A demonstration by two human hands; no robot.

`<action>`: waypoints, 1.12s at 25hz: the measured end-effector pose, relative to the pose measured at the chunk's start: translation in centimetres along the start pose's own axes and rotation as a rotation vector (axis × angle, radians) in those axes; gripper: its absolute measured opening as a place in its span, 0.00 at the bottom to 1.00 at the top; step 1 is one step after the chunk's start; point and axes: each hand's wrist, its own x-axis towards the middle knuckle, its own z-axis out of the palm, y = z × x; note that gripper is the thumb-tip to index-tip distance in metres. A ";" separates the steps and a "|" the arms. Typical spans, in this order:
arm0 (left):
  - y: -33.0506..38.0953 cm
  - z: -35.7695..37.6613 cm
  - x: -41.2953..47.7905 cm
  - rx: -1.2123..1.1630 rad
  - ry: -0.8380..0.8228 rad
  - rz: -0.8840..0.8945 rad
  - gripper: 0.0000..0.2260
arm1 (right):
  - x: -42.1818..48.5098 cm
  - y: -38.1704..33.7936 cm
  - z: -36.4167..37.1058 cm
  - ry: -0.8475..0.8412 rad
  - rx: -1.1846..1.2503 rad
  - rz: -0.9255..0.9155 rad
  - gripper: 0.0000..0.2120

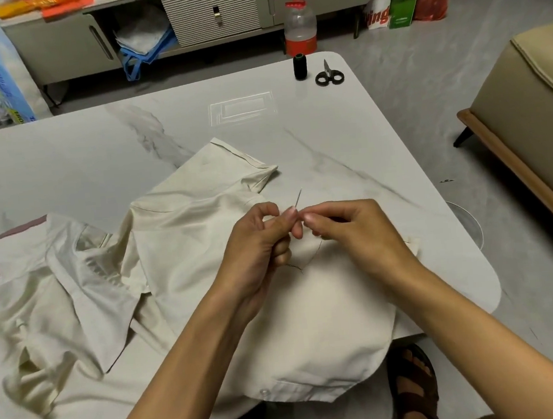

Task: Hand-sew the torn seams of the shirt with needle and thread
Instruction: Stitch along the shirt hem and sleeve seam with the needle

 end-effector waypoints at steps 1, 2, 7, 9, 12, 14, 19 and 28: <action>-0.2 0.4 0.1 -0.026 -0.014 -0.022 0.08 | -0.2 0.1 0.2 -0.017 0.080 0.025 0.08; -0.3 0.6 0.3 -0.048 -0.024 -0.040 0.08 | -0.3 0.3 0.2 -0.021 0.143 0.049 0.08; -0.3 1.4 0.7 -0.098 -0.103 -0.096 0.11 | -0.4 0.7 -0.6 -0.032 0.366 0.162 0.06; -0.4 1.6 0.7 -0.078 -0.146 -0.106 0.10 | -0.4 0.9 -0.8 -0.044 0.430 0.184 0.06; -0.3 1.9 0.6 0.040 -0.204 -0.103 0.09 | -0.5 1.1 -1.4 -0.018 0.438 0.161 0.06; -0.1 1.6 0.8 0.211 -0.152 -0.081 0.09 | -0.5 1.2 -1.8 0.063 0.422 0.140 0.07; -0.7 0.2 2.2 0.741 0.132 0.228 0.06 | -0.6 1.2 -2.7 0.147 0.472 0.150 0.06; -2.3 0.3 5.2 1.321 0.109 0.694 0.06 | -0.8 1.8 -3.2 0.109 0.319 0.109 0.06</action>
